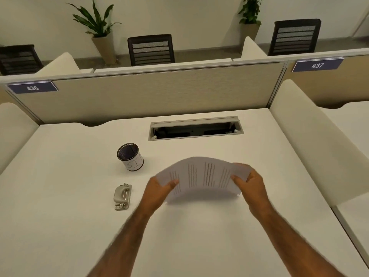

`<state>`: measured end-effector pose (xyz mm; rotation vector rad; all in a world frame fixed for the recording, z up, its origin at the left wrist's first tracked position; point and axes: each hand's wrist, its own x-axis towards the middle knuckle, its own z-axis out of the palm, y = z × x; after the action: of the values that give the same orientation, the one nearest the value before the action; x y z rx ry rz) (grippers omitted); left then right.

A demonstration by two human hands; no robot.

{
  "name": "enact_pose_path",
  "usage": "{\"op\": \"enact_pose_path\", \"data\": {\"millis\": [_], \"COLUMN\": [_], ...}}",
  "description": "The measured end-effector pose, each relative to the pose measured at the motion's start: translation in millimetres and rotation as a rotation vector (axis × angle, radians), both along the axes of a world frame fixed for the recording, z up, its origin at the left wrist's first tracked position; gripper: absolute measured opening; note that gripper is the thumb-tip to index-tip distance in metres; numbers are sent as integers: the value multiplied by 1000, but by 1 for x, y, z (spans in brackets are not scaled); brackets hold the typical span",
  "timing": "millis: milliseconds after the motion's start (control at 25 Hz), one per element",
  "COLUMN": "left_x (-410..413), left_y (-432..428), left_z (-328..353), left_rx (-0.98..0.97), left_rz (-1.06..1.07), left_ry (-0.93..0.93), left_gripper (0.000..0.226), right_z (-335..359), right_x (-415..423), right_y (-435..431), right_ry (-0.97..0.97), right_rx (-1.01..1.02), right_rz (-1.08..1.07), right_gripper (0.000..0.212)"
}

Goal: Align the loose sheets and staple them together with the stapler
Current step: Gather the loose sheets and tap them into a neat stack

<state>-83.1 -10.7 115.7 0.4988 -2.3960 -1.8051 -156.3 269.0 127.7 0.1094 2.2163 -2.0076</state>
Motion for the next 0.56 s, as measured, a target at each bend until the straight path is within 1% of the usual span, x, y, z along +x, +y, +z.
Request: {"op": "enact_pose_path", "data": {"millis": [80,120,200,360,480,560], "left_x": [-2,-5,-12,-17,-10,-5], "left_y": [6,9,10,2,6,10], "left_z": [-18,-19,-8,16,6,-5], "left_rx": [-37,-38,-30,86,158,159], "left_rz": [-11,4,35,87,123,132], "left_ry": [-81,-81,-30,72,1,-57], "left_gripper": [26,26,22,19,16,16], "right_z": [-10,-9,1,18,10,5], "right_x": [7,7,5,-5,0,5], "right_y": [-3,-5,-6,-5,-5,-5], "right_ry": [-66,-80,-48,25,2,-25], "right_rx": [40,61,78,70,37,25], "right_rz": [-30,-49,-73,-87,-64,-79], "right_gripper": [31,28,22,22,20,21]}}
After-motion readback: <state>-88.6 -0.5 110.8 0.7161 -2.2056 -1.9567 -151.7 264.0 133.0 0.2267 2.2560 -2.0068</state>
